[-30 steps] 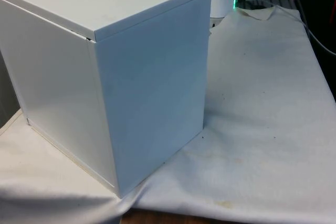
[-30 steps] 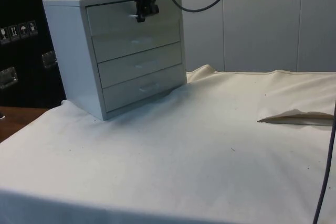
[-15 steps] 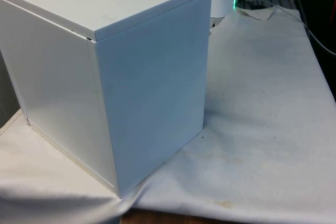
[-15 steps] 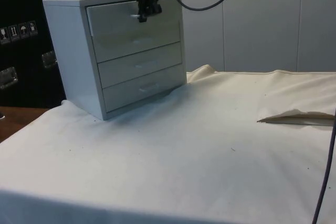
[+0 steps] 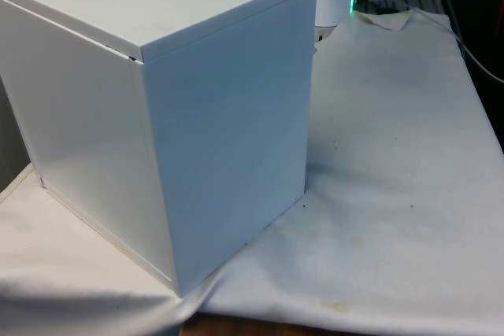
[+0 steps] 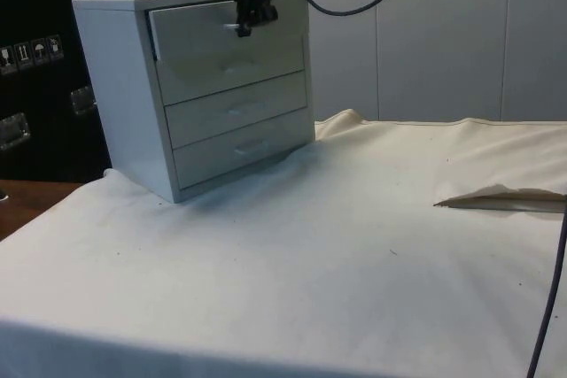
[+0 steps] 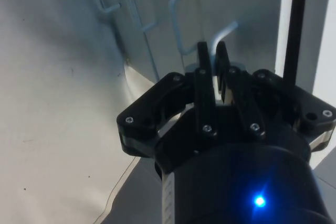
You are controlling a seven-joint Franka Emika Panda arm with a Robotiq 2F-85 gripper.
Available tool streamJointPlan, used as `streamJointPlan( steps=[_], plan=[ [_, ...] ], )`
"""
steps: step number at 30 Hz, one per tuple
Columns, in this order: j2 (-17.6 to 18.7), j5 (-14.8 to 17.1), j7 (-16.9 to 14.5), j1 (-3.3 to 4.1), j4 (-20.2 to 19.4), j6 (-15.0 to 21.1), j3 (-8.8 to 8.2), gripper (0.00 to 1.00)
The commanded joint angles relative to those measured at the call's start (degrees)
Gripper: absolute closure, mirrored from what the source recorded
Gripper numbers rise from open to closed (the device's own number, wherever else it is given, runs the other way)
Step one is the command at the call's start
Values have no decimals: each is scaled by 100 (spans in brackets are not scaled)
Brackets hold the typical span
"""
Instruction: Open the drawer, then close it.
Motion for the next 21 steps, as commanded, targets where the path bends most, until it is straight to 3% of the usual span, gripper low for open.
streamJointPlan(
  steps=[1,6,7,8,15,16,17,21],
  plan=[
    [-258,-275,109,-97,-178,-92,40,98],
    [-372,-378,52,-126,-252,-74,11,98],
    [-172,-149,-40,-23,-109,-6,-34,98],
    [-384,-401,34,-126,-258,-74,6,98],
    [-481,-619,-52,-103,-304,-63,-29,98],
    [-344,-435,-86,-23,-206,0,-63,98],
    [-481,-647,-57,-103,-309,-52,-29,98],
    [-476,-722,-160,-92,-304,6,-57,98]
  ],
)
